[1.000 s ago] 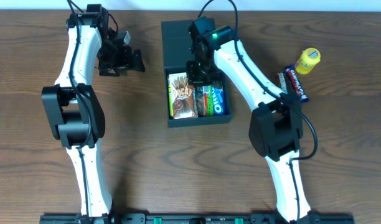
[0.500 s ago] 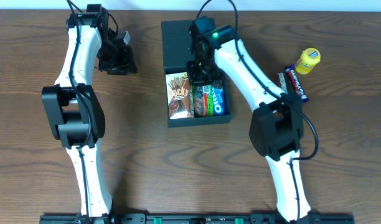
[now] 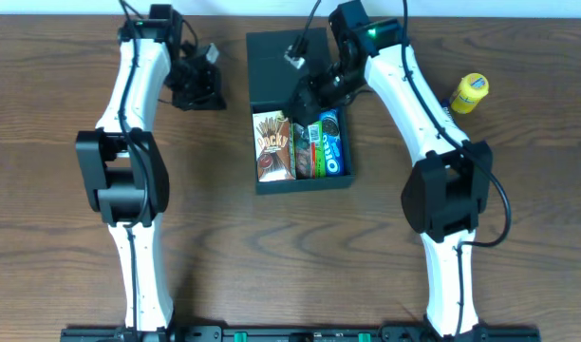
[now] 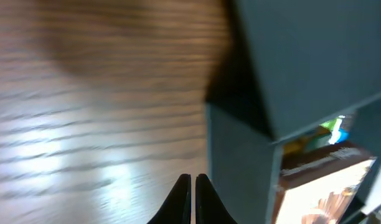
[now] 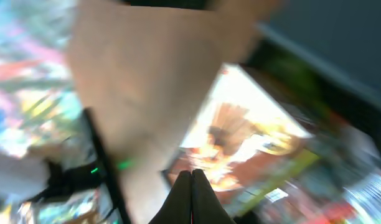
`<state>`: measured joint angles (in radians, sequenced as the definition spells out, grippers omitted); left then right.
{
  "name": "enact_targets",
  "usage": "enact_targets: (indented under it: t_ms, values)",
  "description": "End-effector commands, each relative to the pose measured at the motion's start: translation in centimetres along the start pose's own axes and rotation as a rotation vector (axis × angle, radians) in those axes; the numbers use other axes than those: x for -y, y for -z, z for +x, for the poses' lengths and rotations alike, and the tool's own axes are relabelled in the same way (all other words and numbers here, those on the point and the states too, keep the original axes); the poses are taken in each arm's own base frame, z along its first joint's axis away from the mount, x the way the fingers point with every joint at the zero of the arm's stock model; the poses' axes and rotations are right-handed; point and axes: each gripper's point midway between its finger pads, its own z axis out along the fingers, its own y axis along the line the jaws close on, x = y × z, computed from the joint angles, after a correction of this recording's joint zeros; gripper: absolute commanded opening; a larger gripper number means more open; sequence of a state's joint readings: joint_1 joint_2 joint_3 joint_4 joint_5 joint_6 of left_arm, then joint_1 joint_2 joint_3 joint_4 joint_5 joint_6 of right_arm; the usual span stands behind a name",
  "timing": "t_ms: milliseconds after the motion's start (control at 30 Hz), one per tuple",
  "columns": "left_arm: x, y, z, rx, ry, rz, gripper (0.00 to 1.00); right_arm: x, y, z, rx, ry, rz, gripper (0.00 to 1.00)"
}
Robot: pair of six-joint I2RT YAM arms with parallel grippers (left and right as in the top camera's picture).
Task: Pack container
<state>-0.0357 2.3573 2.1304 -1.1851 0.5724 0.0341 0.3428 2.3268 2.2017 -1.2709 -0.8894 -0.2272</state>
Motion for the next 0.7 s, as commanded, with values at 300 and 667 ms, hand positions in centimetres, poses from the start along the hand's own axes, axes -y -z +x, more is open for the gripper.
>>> enact_targets:
  t_ms: [300,667]
  values:
    - [1.9,-0.6,-0.5,0.014,-0.014,0.053,0.06,-0.7,-4.0,2.5,0.055,0.126,-0.267,0.01]
    - [1.9,-0.6,-0.5,0.014,-0.004,0.053,0.06,3.3,-6.8,3.6,0.053,0.061,-0.160,0.01]
